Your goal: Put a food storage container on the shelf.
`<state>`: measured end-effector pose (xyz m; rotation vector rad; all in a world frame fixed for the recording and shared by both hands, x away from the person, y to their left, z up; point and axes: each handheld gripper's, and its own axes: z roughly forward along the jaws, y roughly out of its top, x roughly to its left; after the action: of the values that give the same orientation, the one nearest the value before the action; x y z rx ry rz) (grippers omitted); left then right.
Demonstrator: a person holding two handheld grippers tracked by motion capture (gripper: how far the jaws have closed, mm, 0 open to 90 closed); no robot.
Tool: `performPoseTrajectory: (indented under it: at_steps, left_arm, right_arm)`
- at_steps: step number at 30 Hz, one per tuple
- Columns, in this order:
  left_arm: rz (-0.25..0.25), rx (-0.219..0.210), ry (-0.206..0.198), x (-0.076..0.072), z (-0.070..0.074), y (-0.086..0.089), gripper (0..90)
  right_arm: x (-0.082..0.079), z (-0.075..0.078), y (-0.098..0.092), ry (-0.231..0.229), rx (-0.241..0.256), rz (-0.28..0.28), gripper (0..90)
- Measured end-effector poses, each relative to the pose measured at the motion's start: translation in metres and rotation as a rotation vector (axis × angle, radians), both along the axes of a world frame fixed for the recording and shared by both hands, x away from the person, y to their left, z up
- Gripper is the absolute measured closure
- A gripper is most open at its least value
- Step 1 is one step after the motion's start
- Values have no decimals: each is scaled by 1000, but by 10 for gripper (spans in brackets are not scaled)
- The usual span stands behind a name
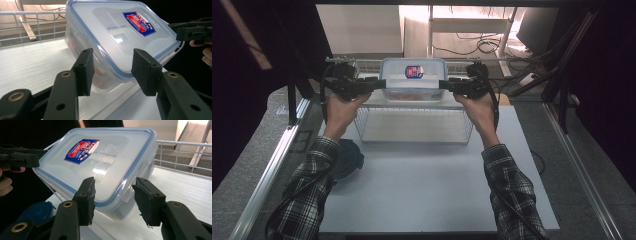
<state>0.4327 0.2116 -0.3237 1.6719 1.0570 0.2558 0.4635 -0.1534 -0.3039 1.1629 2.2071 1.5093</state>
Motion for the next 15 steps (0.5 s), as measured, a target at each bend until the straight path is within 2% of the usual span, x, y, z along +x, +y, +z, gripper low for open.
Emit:
performPoseTrajectory:
  at_steps: [6,15]
  left_arm:
    - [11,-23,14,-3,-1,-1,542]
    - [15,-2,9,-8,1,-4,547]
  right_arm:
    - [-3,2,2,-16,-20,-2,516]
    - [-8,4,2,-10,-40,-13,527]
